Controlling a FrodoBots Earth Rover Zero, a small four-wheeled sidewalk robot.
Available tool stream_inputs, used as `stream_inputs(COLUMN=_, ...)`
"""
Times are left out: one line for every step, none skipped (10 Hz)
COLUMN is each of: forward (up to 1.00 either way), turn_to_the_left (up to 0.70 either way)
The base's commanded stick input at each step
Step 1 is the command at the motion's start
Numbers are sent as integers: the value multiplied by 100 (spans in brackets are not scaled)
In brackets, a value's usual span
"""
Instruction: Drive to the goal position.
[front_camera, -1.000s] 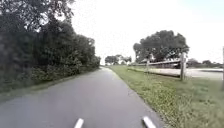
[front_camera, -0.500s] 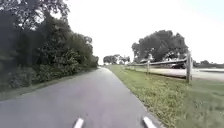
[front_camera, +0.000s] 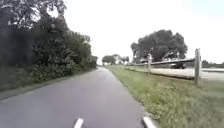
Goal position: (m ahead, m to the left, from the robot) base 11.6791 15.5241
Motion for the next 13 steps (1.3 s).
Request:
stream_inputs(forward=70, turn_to_the_left=14)
stream_inputs(forward=70, turn_to_the_left=11)
stream_inputs(forward=70, turn_to_the_left=0)
stream_inputs(forward=70, turn_to_the_left=0)
stream_inputs(forward=70, turn_to_the_left=0)
stream_inputs(forward=70, turn_to_the_left=0)
stream_inputs(forward=70, turn_to_the_left=0)
stream_inputs(forward=70, turn_to_the_left=0)
stream_inputs(forward=70, turn_to_the_left=0)
stream_inputs(forward=70, turn_to_the_left=0)
stream_inputs(forward=70, turn_to_the_left=0)
stream_inputs(forward=70, turn_to_the_left=0)
stream_inputs(forward=70, turn_to_the_left=0)
